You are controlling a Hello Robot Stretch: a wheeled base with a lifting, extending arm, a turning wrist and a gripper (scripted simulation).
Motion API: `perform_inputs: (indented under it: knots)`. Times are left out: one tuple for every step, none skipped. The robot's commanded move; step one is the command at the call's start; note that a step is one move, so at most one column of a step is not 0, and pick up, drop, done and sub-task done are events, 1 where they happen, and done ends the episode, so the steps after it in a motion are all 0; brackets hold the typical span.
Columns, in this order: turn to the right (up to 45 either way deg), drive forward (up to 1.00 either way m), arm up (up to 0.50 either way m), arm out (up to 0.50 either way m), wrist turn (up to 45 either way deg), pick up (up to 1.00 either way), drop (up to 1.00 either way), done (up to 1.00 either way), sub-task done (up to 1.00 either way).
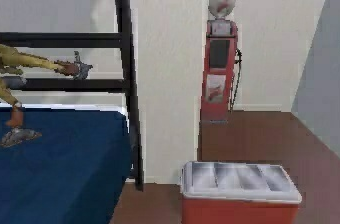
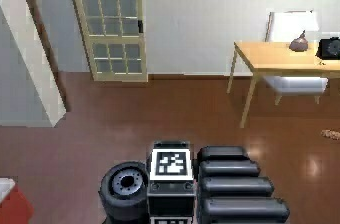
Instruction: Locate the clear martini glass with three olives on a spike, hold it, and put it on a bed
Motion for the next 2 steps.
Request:
perform_inputs:
  knots:
    - [-45.0,0.00,0.00,0.00,0.0,0.00,0.00,0.00,0.00]
    - [-45.0,0.00,0.00,0.00,0.0,0.00,0.00,0.00,0.00]
